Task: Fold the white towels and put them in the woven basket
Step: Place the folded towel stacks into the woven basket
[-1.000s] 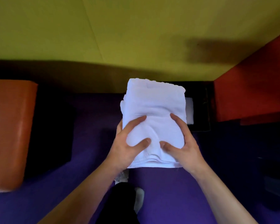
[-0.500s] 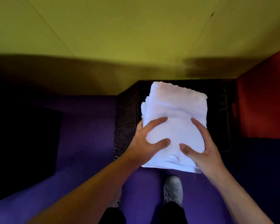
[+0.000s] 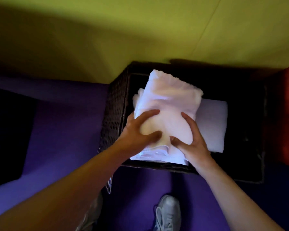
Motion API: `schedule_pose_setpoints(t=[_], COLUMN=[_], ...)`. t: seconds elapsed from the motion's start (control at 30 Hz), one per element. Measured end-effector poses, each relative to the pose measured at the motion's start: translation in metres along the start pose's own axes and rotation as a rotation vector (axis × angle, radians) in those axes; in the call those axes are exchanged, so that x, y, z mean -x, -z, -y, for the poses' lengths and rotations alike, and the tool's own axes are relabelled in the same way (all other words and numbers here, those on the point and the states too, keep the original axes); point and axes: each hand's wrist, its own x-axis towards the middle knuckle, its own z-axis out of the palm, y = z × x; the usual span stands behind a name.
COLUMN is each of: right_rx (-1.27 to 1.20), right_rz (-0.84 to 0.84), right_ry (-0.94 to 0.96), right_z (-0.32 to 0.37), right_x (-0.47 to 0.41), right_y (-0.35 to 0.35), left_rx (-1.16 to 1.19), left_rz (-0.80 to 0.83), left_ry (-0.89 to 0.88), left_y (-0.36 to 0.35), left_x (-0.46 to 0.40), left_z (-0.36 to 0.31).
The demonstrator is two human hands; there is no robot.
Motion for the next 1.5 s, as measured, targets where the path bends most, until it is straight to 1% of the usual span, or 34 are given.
schedule_pose_setpoints(t=[0.2,0.37,0.53,0.6,0.63,0.7,0.73,0.8,0.83,0.87,0.9,0.93,0.97,1.07,1.13,1.23,1.27,1.33,1.37,1.4,1.43,1.5], right_rx=[0.074,0.134,0.171,0.225,0.289,0.516,0.632,0.750,0.762,0.740,0.693,0.648,0.630,0.679,0.686,0.700,0.692,0.693,0.710,0.744,0.791,0.909], right_rz=[0.018,0.079,0.045,0.091,0.152,0.292,0.324,0.271,0.220,0.175,0.141,0.123,0.115,0.126,0.090,0.092,0.125,0.231,0.262,0.257,0.212,0.016], right_ry=[-0.019,-0.075,-0.041,-0.053,-0.090,-0.195,-0.212,-0.184,-0.160,-0.147,-0.153,-0.173,-0.185,-0.175,-0.156,-0.143,-0.166,-0.223,-0.233,-0.218,-0.159,0.064], right_z=[-0.015,-0.024,-0.024,-0.032,-0.037,-0.048,-0.052,-0.054,-0.054,-0.052,-0.049,-0.047,-0.045,-0.036,-0.036,-0.042,-0.045,-0.047,-0.047,-0.045,-0.041,-0.030], right_x=[-0.020,-0.019,-0.035,-0.041,-0.046,-0.054,-0.056,-0.055,-0.054,-0.052,-0.050,-0.049,-0.049,-0.049,-0.050,-0.053,-0.054,-0.055,-0.056,-0.055,-0.051,-0.041], right_y=[-0.004,0.002,-0.006,-0.012,-0.015,-0.024,-0.030,-0.038,-0.040,-0.039,-0.038,-0.036,-0.034,-0.034,-0.032,-0.027,-0.024,-0.022,-0.021,-0.023,-0.026,-0.028], left_rx=[-0.027,0.024,-0.032,-0.154,-0.264,-0.560,-0.717,-0.951,-0.966,-0.876,-0.730,-0.595,-0.508,-0.329,-0.229,-0.128,-0.115,-0.095,-0.110,-0.157,-0.250,-0.522], left_rz=[-0.028,-0.049,-0.070,-0.064,-0.039,0.066,0.095,0.075,0.065,0.074,0.097,0.104,0.089,0.043,0.039,0.015,0.000,-0.028,-0.029,-0.017,-0.005,-0.041], left_ry=[0.010,0.095,0.069,0.018,0.010,0.084,0.131,0.165,0.164,0.170,0.179,0.174,0.166,0.159,0.156,0.198,0.218,0.200,0.182,0.176,0.173,0.145], left_y=[-0.010,-0.023,-0.017,-0.019,-0.021,-0.031,-0.038,-0.050,-0.053,-0.052,-0.049,-0.045,-0.041,-0.036,-0.037,-0.036,-0.038,-0.041,-0.043,-0.042,-0.040,-0.041], left_x=[-0.010,-0.008,-0.022,-0.028,-0.032,-0.036,-0.037,-0.038,-0.039,-0.042,-0.046,-0.048,-0.049,-0.048,-0.051,-0.062,-0.064,-0.066,-0.066,-0.065,-0.063,-0.054], left_z=[0.016,0.029,0.030,0.034,0.040,0.052,0.058,0.061,0.059,0.057,0.057,0.057,0.056,0.057,0.060,0.070,0.074,0.077,0.075,0.074,0.072,0.060])
